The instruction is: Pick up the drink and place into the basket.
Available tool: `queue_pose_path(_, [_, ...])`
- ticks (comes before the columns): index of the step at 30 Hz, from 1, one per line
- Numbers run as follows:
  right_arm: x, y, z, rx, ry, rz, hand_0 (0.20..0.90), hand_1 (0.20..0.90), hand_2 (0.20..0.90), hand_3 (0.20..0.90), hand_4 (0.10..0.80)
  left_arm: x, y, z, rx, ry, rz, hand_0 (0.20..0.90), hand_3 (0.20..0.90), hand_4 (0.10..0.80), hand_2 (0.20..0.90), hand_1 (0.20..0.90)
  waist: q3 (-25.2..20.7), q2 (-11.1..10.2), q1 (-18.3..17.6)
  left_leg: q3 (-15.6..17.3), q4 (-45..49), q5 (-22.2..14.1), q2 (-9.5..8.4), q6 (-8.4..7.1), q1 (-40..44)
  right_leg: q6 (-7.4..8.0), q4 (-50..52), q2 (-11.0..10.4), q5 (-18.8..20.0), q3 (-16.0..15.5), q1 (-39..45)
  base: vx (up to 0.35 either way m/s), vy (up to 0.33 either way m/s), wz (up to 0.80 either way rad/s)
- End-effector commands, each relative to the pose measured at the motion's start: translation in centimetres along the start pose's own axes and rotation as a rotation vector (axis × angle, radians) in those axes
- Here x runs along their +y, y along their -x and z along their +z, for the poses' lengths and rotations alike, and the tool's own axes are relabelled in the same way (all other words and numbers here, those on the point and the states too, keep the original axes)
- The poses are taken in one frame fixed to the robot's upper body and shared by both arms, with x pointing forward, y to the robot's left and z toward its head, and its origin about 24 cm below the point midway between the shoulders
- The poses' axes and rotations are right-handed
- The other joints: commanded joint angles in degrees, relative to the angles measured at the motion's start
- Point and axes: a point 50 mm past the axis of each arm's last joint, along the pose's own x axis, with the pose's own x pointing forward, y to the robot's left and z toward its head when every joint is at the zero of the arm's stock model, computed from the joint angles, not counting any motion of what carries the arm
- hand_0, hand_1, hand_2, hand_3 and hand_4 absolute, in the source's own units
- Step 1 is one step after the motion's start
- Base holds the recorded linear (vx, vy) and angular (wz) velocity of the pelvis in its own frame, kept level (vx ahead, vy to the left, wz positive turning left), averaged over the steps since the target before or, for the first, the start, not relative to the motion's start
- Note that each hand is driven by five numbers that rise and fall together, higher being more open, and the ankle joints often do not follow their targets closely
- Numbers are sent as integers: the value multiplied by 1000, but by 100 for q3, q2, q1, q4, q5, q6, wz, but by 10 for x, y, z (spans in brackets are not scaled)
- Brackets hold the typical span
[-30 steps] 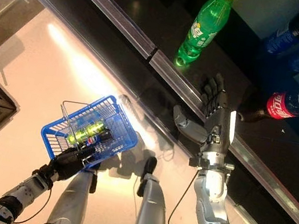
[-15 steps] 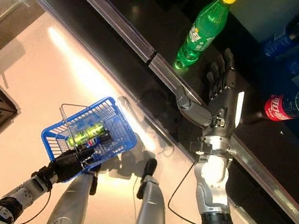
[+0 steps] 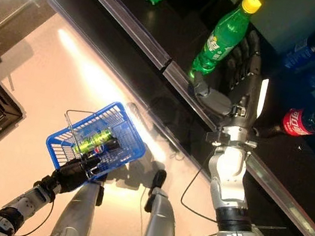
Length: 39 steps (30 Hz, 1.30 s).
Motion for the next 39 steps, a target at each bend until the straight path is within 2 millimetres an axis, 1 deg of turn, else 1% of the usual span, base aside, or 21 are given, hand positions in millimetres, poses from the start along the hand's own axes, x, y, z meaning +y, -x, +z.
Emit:
queue_pose_path(1, [-22, -34, 63, -290, -27, -77, 900, 900, 900, 900, 800, -13, 6, -41, 116, 42, -166, 300, 200, 100, 300, 300, -181, 160, 94, 200, -170, 378, 87, 325, -20, 118, 113, -239, -224, 45, 471, 0, 0, 0])
queue_pose_path(6, [-30, -44, 61, -260, -36, -103, 900, 900, 900, 900, 800, -15, 4, -41, 123, 44, -171, 300, 200, 100, 300, 300, -190, 192, 133, 195, -170, 373, 71, 317, -15, 104, 104, -254, -239, 24, 493, 0, 0, 0])
queue_pose_path(10, [-37, -55, 59, -223, -52, -140, 900, 900, 900, 900, 800, -17, 3, -41, 141, 33, -174, 300, 200, 100, 300, 300, -179, 203, 205, 173, -177, 365, 57, 321, -13, 111, 109, -278, -241, -19, 502, 0, 0, 0])
queue_pose_path(17, [-41, -68, 56, -173, -61, -145, 900, 900, 900, 900, 800, -16, 2, -39, 154, 28, -173, 300, 200, 100, 300, 300, -177, 228, 266, 145, -160, 358, 33, 319, -21, 101, 144, -297, -259, -49, 492, 0, 0, 0])
queue_pose_path(22, [-39, -74, 56, -155, -14, -138, 900, 900, 900, 900, 800, -17, 1, -39, 159, 21, -178, 300, 200, 100, 300, 300, -158, 237, 302, 124, -180, 358, 13, 331, -25, 109, 163, -310, -257, -56, 463, 0, 0, 0])
queue_pose_path(24, [-37, -81, 57, -141, 2, -138, 900, 900, 900, 900, 800, -18, 1, -39, 159, 31, -187, 300, 200, 100, 300, 300, -156, 246, 333, 114, -202, 367, 6, 331, -21, 108, 164, -309, -254, -62, 453, 7, -11, 3])
queue_pose_path(30, [-32, -88, 59, -137, 22, -125, 900, 900, 900, 900, 800, -16, 1, -38, 147, 44, -159, 300, 200, 100, 300, 300, -162, 251, 367, 96, -211, 358, -11, 329, -15, 103, 192, -315, -276, -73, 433, 8, -1, 6])
queue_pose_path(35, [-26, -94, 64, -141, 34, -101, 900, 900, 900, 900, 800, -6, 3, -35, 143, 56, -69, 300, 200, 100, 300, 300, -162, 263, 383, 96, -253, 381, -43, 329, -19, 100, 193, -321, -287, -80, 405, 1, 0, 2])
queue_pose_path(39, [-23, -95, 65, -139, 42, -86, 900, 900, 900, 900, 800, 2, 9, -38, 158, 60, -18, 300, 200, 100, 300, 300, -157, 295, 378, 114, -260, 390, -60, 332, -9, 92, 219, -339, -298, -71, 386, 1, 8, 0])
